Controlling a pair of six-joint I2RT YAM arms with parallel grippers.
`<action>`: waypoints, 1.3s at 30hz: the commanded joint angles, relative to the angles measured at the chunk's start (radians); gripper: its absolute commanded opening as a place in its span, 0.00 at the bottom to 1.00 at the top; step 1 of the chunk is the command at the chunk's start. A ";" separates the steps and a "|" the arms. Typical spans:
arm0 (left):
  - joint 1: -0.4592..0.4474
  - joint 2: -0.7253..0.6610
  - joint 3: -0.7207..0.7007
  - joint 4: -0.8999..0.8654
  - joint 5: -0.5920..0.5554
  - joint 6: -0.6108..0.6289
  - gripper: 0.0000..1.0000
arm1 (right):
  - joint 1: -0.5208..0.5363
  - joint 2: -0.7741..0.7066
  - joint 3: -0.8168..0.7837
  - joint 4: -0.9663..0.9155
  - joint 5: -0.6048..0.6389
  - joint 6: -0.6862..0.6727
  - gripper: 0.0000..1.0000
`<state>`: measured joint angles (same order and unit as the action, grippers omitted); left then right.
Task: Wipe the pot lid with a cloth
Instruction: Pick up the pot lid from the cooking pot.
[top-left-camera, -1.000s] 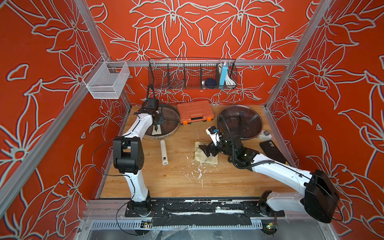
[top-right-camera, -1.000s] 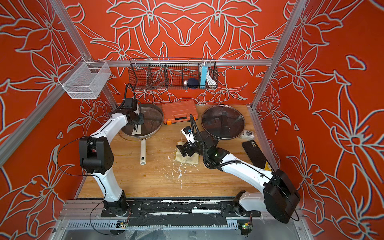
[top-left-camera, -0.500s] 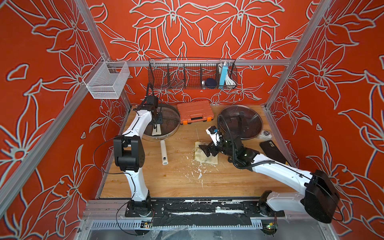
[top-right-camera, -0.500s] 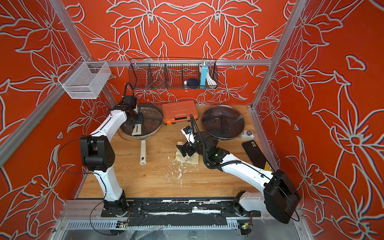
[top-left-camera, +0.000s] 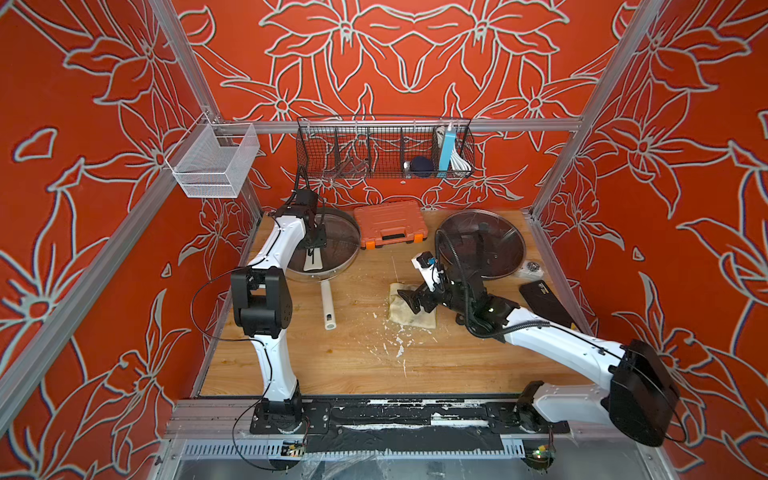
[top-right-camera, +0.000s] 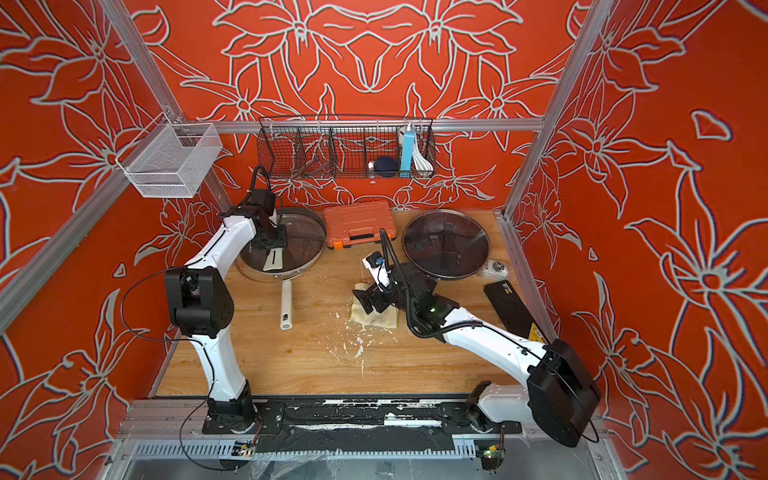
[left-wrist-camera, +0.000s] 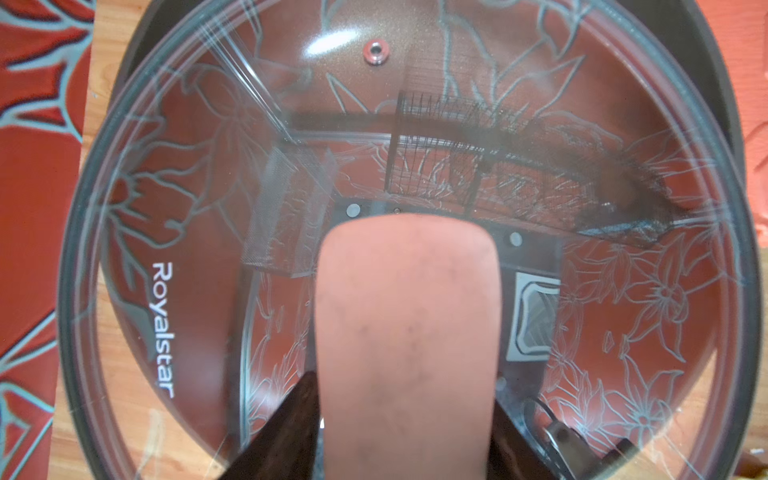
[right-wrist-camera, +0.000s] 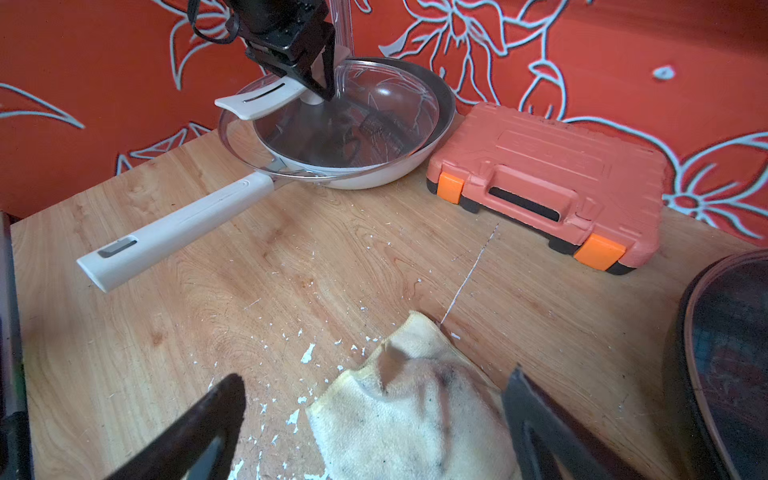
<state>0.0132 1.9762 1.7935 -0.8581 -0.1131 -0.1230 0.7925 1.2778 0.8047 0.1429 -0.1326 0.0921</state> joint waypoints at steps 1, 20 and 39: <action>0.005 0.028 0.010 -0.056 0.013 0.011 0.52 | 0.008 0.011 -0.005 0.028 0.009 -0.002 0.98; 0.001 -0.025 0.035 -0.006 0.065 -0.036 0.00 | 0.007 0.038 0.010 0.021 0.019 0.015 0.98; 0.002 -0.272 -0.044 0.086 0.175 -0.109 0.00 | 0.003 0.022 0.017 -0.042 0.150 0.022 0.98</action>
<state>0.0139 1.8362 1.7290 -0.8822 0.0120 -0.2008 0.7925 1.3136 0.8047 0.1238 -0.0265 0.1013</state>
